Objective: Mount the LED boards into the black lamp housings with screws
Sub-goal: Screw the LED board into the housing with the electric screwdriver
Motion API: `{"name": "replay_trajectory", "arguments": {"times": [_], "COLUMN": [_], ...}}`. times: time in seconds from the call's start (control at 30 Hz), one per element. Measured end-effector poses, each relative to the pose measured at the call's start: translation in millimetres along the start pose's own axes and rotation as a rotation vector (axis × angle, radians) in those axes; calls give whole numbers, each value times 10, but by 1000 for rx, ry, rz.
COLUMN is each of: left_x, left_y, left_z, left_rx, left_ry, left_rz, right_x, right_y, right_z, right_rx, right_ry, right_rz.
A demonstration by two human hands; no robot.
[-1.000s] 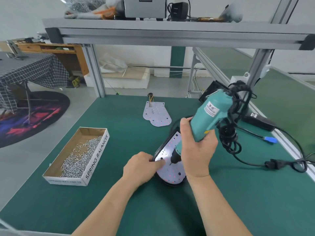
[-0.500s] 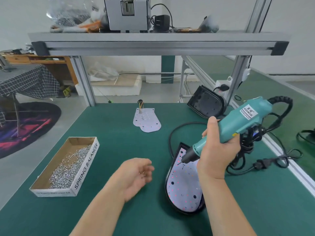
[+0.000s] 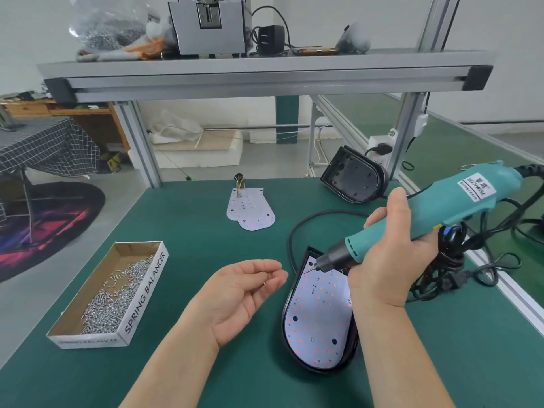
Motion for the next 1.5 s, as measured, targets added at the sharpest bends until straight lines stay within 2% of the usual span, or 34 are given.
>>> {"name": "replay_trajectory", "arguments": {"times": [0.17, 0.33, 0.67, 1.07, 1.33, 1.5], "left_x": [119, 219, 286, 270, 335, 363], "left_y": [-1, -35, -71, -104, -127, -136], "left_z": [39, 62, 64, 43, 80, 81], "left_rx": [36, 100, 29, 49, 195, 202], "left_ry": [-110, -107, -104, -132, -114, -128], "left_rz": [-175, -385, -227, -166, -272, -268], "right_x": [53, 102, 73, 50, 14, -9], "right_y": [-45, -40, -5, -34, -25, -2], "right_z": [10, 16, 64, 75, 52, 4], "right_rx": [18, 22, 12, -15, 20, 44], "right_ry": [3, -9, -19, -20, 47, 55], "right_rz": [-65, -52, 5, 4, -17, -19]}}
Point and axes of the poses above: each hand's wrist, its own z-axis away from the middle knuckle, its own x-axis out of the palm, y = z × x, the point moved 5 cm from there along -z, towards the middle knuckle, and after that the axes turned 3 degrees about -y, right-handed, at the moved point
